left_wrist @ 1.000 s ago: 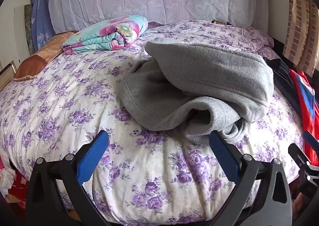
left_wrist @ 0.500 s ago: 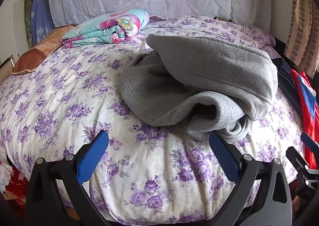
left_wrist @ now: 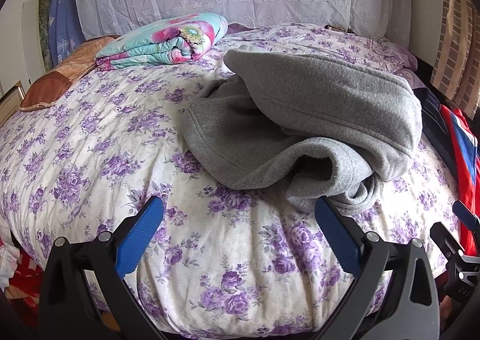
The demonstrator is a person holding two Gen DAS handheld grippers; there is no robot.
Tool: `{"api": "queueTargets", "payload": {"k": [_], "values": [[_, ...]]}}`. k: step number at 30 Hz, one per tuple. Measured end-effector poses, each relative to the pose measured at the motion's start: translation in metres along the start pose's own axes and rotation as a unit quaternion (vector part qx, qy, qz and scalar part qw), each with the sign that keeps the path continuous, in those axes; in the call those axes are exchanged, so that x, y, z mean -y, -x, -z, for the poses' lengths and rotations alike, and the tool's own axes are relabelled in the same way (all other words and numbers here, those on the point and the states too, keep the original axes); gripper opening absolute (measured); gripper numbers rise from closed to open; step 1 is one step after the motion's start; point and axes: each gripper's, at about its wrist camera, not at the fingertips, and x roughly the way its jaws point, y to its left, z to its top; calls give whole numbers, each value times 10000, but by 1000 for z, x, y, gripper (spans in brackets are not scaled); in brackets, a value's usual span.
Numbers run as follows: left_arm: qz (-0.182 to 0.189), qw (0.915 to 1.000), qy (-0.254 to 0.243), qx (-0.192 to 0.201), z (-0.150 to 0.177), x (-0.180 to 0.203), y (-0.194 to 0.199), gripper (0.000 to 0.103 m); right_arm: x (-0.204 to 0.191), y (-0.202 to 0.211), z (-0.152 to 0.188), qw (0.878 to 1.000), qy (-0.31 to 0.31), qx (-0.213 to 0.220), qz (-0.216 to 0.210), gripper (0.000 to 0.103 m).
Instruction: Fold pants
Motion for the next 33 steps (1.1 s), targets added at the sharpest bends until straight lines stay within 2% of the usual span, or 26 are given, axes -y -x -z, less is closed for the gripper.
{"api": "queueTargets", "payload": {"k": [33], "values": [[11, 10000, 40, -22, 0, -2, 1, 98, -1, 3, -3, 10000, 35, 6, 26, 100]]}}
